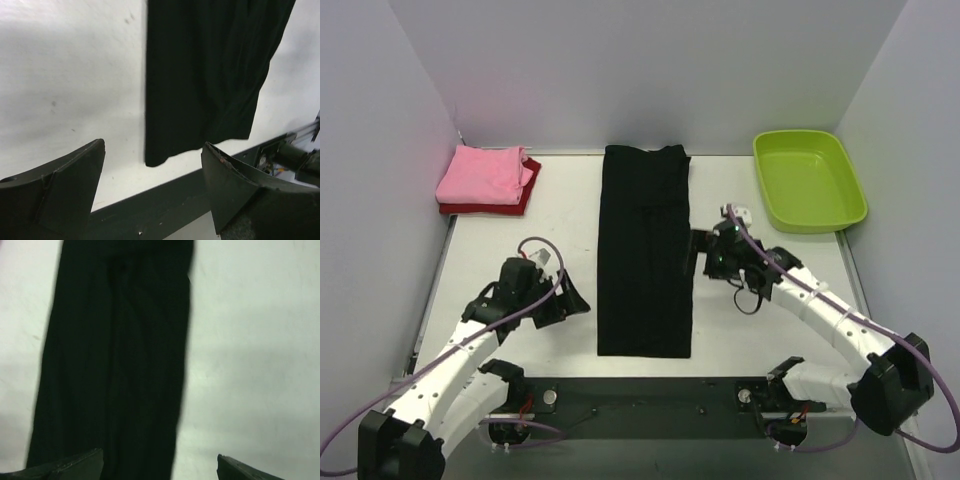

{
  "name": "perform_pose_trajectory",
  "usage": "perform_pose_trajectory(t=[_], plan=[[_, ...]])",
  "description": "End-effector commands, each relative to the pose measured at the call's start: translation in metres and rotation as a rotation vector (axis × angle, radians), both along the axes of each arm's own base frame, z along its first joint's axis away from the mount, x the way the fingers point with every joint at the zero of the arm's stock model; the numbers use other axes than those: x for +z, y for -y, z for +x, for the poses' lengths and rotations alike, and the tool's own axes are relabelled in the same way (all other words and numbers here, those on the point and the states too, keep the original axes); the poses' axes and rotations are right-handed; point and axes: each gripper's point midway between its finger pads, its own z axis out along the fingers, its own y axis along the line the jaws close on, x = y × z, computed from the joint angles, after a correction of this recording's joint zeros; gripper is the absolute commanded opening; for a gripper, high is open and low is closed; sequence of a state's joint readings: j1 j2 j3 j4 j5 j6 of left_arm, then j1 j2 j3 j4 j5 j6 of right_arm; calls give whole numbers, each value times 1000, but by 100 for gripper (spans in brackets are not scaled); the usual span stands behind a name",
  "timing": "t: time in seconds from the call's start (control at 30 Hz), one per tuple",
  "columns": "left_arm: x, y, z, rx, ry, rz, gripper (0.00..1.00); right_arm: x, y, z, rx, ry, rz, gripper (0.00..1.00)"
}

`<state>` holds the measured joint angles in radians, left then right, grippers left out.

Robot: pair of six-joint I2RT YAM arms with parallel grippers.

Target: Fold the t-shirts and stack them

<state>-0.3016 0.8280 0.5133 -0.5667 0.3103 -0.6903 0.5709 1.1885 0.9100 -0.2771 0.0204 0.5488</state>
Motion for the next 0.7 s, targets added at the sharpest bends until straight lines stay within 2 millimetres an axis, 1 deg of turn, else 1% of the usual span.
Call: perform_pose_trajectory(t=[0.0, 0.03, 0.07, 0.1, 0.13, 0.17, 0.2, 0.23, 0.27, 0.3, 0.33, 0.47, 0.67], plan=[[3, 21, -13, -3, 17, -16, 86, -29, 22, -55, -56, -66, -26, 97], [2, 31, -24, -46, 13, -21, 85, -38, 20, -69, -64, -98, -15, 96], [2, 35, -28, -34, -2, -39, 85, -50, 21, -81, -58, -125, -24, 96], [-3, 36, -33, -33, -9, -30, 84, -53, 22, -89, -66, -134, -11, 95], [-3, 38, -37, -35, -7, -35, 83, -57, 18, -100, -62, -157, -2, 93], [-5, 44, -46, -50, -19, -43, 83, -61, 19, -105, -70, -163, -3, 93], [-9, 42, -48, -38, -18, -28, 82, -67, 21, -113, -70, -173, -6, 92], [-17, 40, -54, -34, -31, -18, 81, -71, 22, -119, -67, -184, -13, 91], [-22, 42, -61, -40, -49, -21, 80, -75, 19, -126, -70, -195, -3, 91], [-28, 40, -63, -27, -55, -10, 80, -82, 23, -132, -75, -201, -16, 91], [-40, 38, -68, -27, -72, -3, 78, -87, 25, -136, -80, -208, -17, 91], [-61, 41, -78, -18, -111, -8, 75, -99, 27, -147, -89, -221, -3, 91], [-77, 41, -76, -13, -108, 18, 75, -107, 27, -154, -76, -236, -2, 91]])
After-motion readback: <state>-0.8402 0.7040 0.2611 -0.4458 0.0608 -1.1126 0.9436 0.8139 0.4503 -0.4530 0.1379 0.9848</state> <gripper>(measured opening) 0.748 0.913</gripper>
